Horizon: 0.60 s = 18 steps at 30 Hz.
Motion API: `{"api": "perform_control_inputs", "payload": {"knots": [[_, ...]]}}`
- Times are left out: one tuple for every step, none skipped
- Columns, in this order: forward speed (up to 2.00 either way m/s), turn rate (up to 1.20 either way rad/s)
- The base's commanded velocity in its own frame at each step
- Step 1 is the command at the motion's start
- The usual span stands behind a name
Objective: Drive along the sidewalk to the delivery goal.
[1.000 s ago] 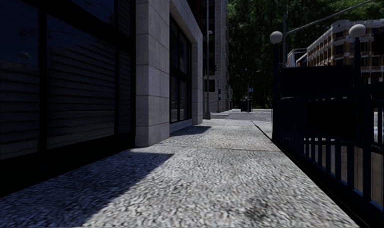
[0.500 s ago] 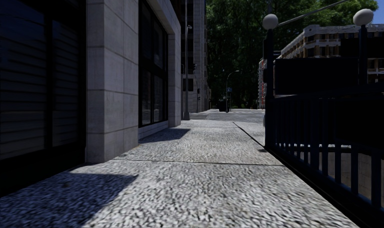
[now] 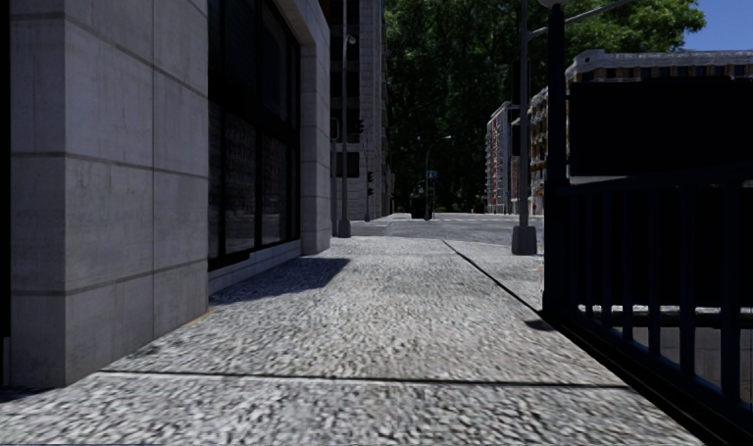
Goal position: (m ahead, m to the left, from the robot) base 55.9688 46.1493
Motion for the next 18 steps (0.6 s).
{"api": "perform_control_inputs", "payload": {"knots": [[2.00,0.00],[2.00,0.00],[2.00,0.00],[2.00,0.00],[2.00,0.00],[2.00,0.00],[2.00,0.00],[2.00,0.00],[2.00,0.00],[2.00,0.00],[2.00,0.00],[2.00,0.00],[2.00,0.00],[2.00,0.00],[2.00,0.00],[2.00,0.00],[2.00,0.00],[2.00,0.00]]}}
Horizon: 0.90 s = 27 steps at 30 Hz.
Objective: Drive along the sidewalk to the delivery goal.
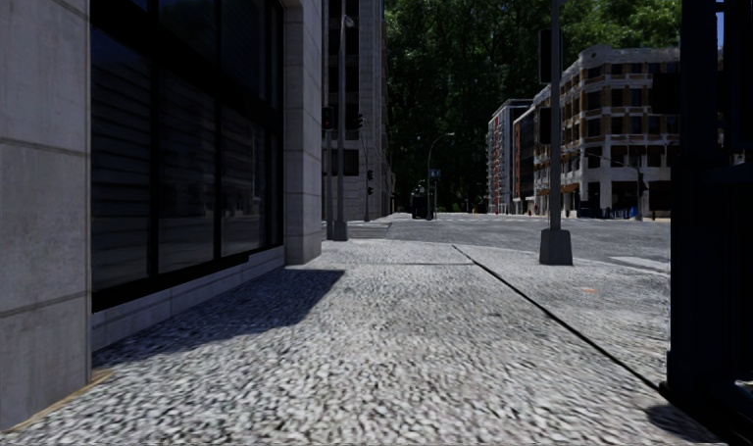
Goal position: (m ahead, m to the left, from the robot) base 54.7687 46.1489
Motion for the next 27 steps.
{"api": "perform_control_inputs", "payload": {"knots": [[2.00,0.00],[2.00,0.00],[2.00,0.00],[2.00,0.00],[2.00,0.00],[2.00,0.00],[2.00,0.00],[2.00,0.00],[2.00,0.00],[2.00,0.00],[2.00,0.00],[2.00,0.00],[2.00,0.00],[2.00,0.00],[2.00,0.00],[2.00,0.00],[2.00,0.00],[2.00,0.00],[2.00,0.00],[2.00,0.00],[2.00,0.00],[2.00,0.00],[2.00,0.00],[2.00,0.00],[2.00,0.00],[2.00,0.00],[2.00,0.00]]}}
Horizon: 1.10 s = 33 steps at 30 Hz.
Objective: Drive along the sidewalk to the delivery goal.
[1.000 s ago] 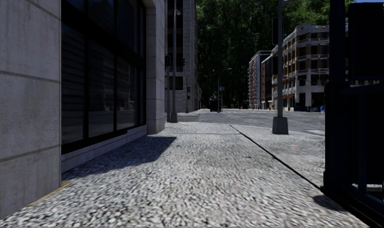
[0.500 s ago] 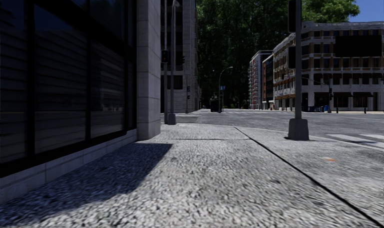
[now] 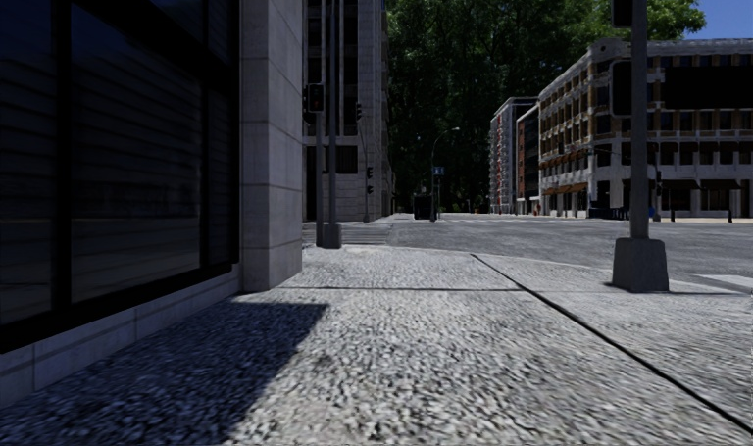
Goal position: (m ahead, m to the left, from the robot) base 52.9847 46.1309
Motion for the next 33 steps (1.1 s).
{"api": "perform_control_inputs", "payload": {"knots": [[2.00,0.00],[2.00,0.00],[2.00,0.00],[2.00,0.00],[2.00,0.00],[2.00,0.00],[2.00,0.00],[2.00,0.00],[2.00,0.00],[2.00,0.00],[2.00,0.00],[2.00,0.00],[2.00,0.00],[2.00,0.00],[2.00,0.00],[2.00,0.00],[2.00,0.00],[2.00,0.00],[2.00,0.00],[2.00,0.00],[2.00,0.00],[2.00,0.00],[2.00,0.00],[2.00,0.00],[2.00,0.00],[2.00,0.00],[2.00,0.00],[2.00,0.00],[2.00,0.00],[2.00,0.00],[2.00,0.00],[2.00,0.00],[2.00,0.00]]}}
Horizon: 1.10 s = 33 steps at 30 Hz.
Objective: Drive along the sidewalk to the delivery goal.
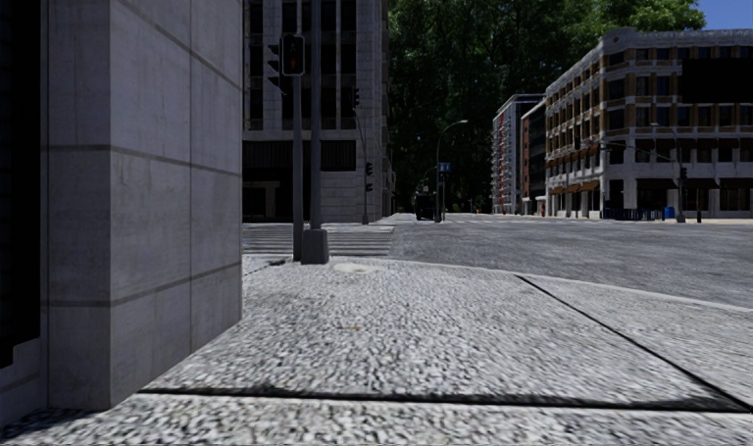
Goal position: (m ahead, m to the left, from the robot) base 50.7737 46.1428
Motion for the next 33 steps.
{"api": "perform_control_inputs", "payload": {"knots": [[2.00,0.00],[2.00,0.00],[2.00,0.00],[2.00,0.00],[2.00,0.00],[2.00,0.00],[2.00,0.00],[2.00,0.00],[2.00,0.00],[2.00,0.00],[2.00,0.00],[2.00,0.00],[2.00,0.00],[2.00,0.00],[2.00,0.00],[2.00,0.00],[2.00,0.00],[2.00,0.00],[2.00,0.00],[2.00,0.00],[2.00,0.00],[2.00,0.04],[2.00,0.17],[2.00,0.26],[2.00,0.37],[2.00,0.37],[2.00,0.45],[2.00,0.47],[2.00,0.47],[2.00,0.47],[1.96,0.47],[1.85,0.47],[1.72,0.47]]}}
